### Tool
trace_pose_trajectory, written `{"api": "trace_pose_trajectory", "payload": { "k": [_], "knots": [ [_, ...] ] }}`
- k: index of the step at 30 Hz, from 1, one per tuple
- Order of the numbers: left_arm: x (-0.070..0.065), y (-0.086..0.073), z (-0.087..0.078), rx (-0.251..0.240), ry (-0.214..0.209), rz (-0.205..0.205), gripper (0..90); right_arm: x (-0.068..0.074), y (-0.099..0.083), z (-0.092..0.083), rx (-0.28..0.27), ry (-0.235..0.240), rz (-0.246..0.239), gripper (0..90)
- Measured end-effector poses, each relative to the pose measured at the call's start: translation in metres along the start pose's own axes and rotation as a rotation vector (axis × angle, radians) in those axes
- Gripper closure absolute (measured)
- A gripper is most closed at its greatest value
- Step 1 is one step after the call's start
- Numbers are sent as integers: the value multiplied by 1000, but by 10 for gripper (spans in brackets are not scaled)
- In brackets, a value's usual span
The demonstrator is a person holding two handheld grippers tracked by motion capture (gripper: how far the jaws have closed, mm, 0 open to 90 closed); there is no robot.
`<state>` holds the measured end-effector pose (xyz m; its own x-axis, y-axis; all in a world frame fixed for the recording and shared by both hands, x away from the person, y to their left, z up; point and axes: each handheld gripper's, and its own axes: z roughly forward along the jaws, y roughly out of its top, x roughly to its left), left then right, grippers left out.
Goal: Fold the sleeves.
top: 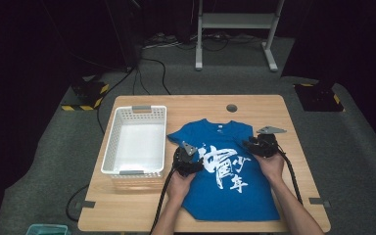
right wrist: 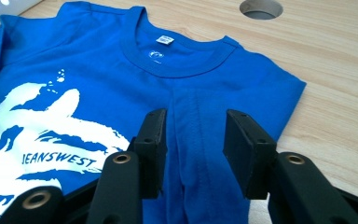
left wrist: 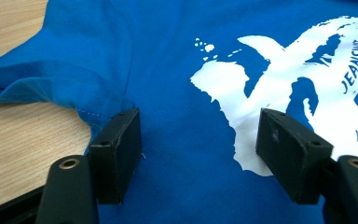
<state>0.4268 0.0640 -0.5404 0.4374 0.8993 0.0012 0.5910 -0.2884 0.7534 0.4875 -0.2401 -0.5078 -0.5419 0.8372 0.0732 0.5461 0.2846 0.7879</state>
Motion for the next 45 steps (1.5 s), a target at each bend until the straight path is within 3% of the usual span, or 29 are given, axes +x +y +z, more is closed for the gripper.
{"api": "trace_pose_trajectory", "payload": {
  "k": [45],
  "knots": [
    [0,0,0,0,0,-1,312,-23,-11,-38,-59,-30,47,551]
  ]
}}
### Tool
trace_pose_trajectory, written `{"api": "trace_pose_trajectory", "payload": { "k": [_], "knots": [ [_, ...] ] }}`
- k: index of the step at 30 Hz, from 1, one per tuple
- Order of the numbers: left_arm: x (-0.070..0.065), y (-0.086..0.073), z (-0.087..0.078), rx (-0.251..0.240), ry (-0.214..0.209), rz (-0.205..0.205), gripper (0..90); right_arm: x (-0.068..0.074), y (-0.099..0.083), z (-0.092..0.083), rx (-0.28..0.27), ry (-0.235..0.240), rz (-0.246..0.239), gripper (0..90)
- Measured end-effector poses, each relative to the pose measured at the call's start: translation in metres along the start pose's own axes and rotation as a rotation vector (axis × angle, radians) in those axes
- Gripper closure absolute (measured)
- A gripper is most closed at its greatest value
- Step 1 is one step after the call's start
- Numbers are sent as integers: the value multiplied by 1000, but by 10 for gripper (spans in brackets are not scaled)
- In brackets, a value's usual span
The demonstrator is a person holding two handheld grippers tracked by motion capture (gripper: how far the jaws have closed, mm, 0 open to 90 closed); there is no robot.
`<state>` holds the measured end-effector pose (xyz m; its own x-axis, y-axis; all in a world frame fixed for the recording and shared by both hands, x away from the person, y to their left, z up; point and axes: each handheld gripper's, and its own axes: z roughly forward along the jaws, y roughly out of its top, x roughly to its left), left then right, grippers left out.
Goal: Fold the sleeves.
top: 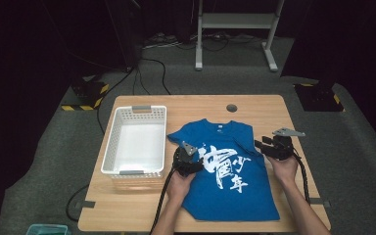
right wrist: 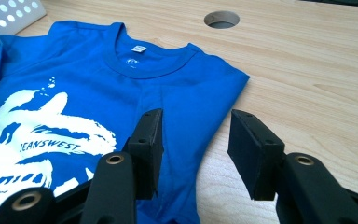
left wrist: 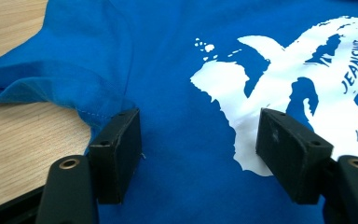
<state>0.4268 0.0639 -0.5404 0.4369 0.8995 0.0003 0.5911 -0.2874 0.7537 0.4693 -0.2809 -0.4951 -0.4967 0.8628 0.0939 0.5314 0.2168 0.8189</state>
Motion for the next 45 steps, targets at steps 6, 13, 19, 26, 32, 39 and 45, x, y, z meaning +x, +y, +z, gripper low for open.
{"api": "trace_pose_trajectory", "payload": {
  "k": [6,13,19,26,32,39,45],
  "knots": [
    [0,0,0,0,0,0,312,-4,-4,-6,-7,-6,12,549],
    [0,0,0,0,0,0,312,-7,-9,-13,-13,-10,16,548],
    [0,0,0,0,0,0,312,-8,-13,-18,-22,-15,25,544],
    [0,0,0,0,0,0,312,-10,-21,-23,-25,-20,35,537],
    [0,0,0,0,1,0,312,-10,-30,-25,-18,-29,44,530],
    [0,0,0,-1,1,2,312,-11,-43,-26,-5,-38,54,527],
    [0,0,0,0,3,0,311,-11,-50,-26,7,-45,54,523]
  ]
}}
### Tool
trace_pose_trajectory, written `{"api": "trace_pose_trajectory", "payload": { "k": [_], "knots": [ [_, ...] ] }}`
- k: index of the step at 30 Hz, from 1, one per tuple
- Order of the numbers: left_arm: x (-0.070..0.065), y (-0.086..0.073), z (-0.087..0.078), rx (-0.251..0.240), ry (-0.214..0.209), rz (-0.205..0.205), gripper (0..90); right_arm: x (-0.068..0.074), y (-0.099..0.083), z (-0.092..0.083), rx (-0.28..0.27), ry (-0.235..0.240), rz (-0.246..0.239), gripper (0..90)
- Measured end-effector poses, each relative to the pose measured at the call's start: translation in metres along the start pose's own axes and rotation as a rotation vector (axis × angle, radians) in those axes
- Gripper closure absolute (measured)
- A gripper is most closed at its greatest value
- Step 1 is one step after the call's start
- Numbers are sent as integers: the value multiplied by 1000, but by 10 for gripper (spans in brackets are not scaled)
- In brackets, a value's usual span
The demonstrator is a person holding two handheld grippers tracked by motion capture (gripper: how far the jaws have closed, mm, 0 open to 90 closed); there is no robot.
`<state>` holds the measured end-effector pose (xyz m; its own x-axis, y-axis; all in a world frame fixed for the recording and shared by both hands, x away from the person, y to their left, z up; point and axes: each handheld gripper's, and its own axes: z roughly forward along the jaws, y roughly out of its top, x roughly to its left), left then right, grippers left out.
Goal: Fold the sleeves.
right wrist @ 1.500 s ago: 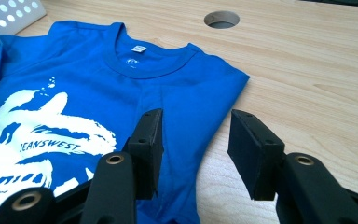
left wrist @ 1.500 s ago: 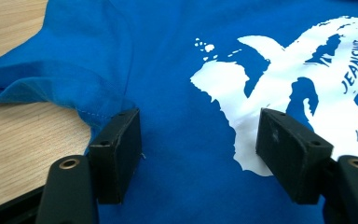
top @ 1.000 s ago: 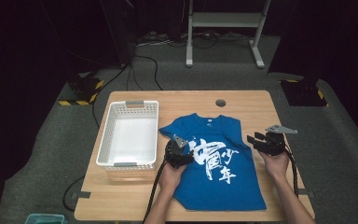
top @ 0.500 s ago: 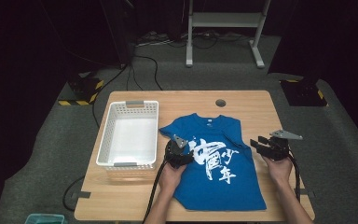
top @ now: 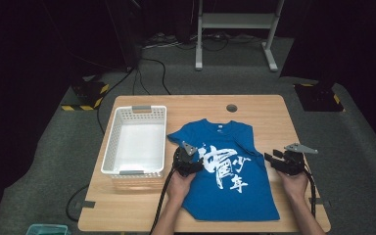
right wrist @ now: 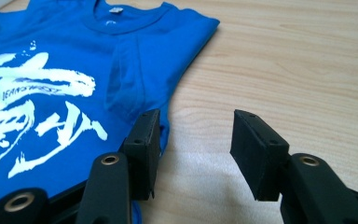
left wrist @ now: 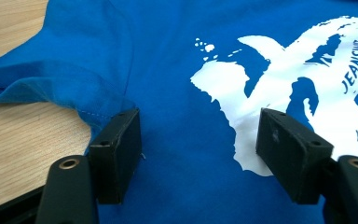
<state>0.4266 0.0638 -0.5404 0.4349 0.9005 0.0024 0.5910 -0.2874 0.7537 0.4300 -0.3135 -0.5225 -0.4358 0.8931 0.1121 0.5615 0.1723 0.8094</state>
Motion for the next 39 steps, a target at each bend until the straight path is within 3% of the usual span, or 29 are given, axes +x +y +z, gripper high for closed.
{"api": "trace_pose_trajectory", "payload": {
  "k": [20,24,31,39],
  "knots": [
    [-1,0,0,0,-2,-4,316,4,-14,8,80,-41,-41,489],
    [-1,0,0,1,0,-2,310,11,-14,9,89,-74,-109,470],
    [-2,0,0,8,8,-15,275,10,-14,10,91,-74,-98,453],
    [3,8,-4,40,-10,-52,253,10,-14,10,91,-77,-101,449]
  ]
}}
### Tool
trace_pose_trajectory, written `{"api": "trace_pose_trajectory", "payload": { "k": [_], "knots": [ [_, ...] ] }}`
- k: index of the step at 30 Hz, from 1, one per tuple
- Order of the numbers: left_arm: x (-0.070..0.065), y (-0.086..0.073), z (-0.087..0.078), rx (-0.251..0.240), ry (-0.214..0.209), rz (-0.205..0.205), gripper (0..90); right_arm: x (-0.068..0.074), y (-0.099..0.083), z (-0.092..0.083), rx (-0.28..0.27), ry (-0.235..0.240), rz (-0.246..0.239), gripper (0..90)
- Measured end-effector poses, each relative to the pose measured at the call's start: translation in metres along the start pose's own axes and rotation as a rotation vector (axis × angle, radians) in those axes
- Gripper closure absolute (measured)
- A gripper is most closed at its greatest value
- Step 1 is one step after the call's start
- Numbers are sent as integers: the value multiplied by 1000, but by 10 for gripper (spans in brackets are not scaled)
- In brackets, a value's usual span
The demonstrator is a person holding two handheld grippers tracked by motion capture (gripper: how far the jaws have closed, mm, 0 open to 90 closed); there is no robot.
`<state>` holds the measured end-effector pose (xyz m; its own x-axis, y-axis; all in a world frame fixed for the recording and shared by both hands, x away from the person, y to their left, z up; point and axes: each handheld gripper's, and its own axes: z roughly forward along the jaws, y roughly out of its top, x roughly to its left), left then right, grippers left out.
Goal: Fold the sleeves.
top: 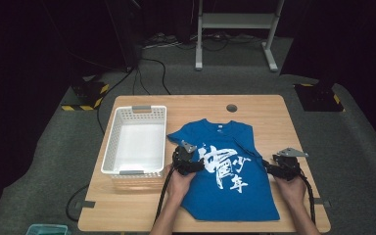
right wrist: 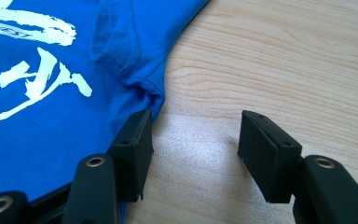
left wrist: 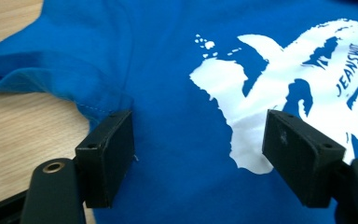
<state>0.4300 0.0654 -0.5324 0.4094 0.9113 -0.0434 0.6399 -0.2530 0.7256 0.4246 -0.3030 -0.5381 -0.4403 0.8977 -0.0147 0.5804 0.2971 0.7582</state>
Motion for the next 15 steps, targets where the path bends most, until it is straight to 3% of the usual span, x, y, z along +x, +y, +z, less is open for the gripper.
{"api": "trace_pose_trajectory", "payload": {
  "k": [3,15],
  "knots": [
    [4,4,-3,-6,-1,-17,254,0,0,0,0,0,-1,448],
    [13,23,-3,-12,74,-44,271,0,0,0,0,-1,-2,448]
  ]
}}
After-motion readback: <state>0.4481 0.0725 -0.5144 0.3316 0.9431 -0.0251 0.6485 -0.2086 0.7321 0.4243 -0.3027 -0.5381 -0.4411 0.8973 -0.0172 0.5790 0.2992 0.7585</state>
